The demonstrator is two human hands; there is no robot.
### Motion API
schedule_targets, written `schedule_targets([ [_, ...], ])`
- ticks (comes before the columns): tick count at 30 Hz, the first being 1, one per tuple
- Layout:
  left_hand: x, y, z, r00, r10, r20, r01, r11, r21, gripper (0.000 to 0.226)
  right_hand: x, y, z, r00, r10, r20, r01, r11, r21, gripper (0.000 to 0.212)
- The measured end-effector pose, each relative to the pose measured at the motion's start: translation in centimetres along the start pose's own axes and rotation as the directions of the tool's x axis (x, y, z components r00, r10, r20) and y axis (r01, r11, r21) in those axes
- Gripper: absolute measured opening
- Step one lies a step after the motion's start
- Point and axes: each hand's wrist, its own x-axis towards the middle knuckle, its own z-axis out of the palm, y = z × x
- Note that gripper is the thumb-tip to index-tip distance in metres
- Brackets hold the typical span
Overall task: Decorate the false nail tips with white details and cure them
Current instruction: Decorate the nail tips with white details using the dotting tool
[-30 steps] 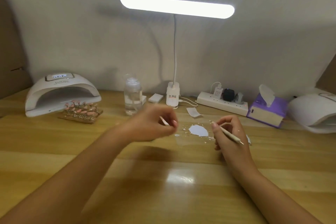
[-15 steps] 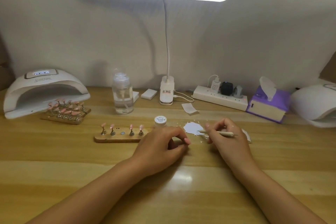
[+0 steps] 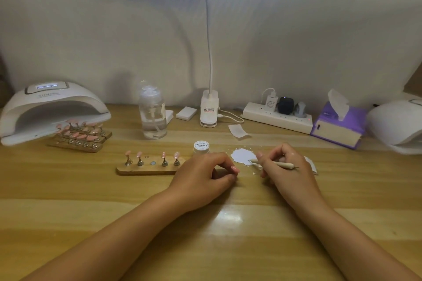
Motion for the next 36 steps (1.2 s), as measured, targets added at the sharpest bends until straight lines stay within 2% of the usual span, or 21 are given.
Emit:
schedule_targets([
  [2, -0.1, 0.1, 0.1, 1.000, 0.010, -0.021, -0.010, 1.000, 0.011, 0.020, -0.1, -0.3, 0.0, 1.000, -0.008, -0.024, 0.010, 0.998, 0.065, 0.024],
  [4, -0.2, 0.1, 0.2, 0.999, 0.019, -0.030, -0.019, 1.000, 0.005, 0.018, -0.3, -0.8, -0.1, 0.999, -0.014, -0.049, 0.024, 0.977, 0.211, 0.018],
  [6, -0.2, 0.0, 0.3, 0.999, 0.026, -0.026, -0.027, 0.999, -0.026, 0.015, -0.5, -1.3, -0.3, 0.999, -0.022, -0.028, 0.030, 0.953, 0.302, 0.015],
  [11, 0.0, -0.1, 0.2, 0.999, 0.050, 0.002, -0.050, 0.998, -0.047, 0.015, -1.3, -2.2, 0.3, 0.990, 0.092, 0.109, -0.132, 0.874, 0.468, 0.020],
  [16, 0.1, -0.4, 0.3, 0.999, 0.051, -0.013, -0.051, 0.997, -0.051, 0.014, -1.8, -2.3, 0.9, 0.986, 0.086, 0.141, -0.139, 0.895, 0.424, 0.018],
  [21, -0.2, -0.1, 0.2, 0.996, 0.087, -0.027, -0.087, 0.996, 0.017, 0.022, -2.0, -2.4, 0.8, 0.979, 0.083, 0.184, -0.149, 0.913, 0.380, 0.020],
  [25, -0.2, 0.1, 0.1, 0.994, 0.107, -0.028, -0.106, 0.994, 0.032, 0.017, -2.1, -2.5, 0.9, 0.979, 0.069, 0.191, -0.139, 0.915, 0.379, 0.022],
  [36, -0.2, 0.1, 0.0, 0.992, 0.118, -0.035, -0.117, 0.992, 0.036, 0.022, -2.0, -2.4, 1.0, 0.979, 0.038, 0.200, -0.108, 0.930, 0.351, 0.019],
])
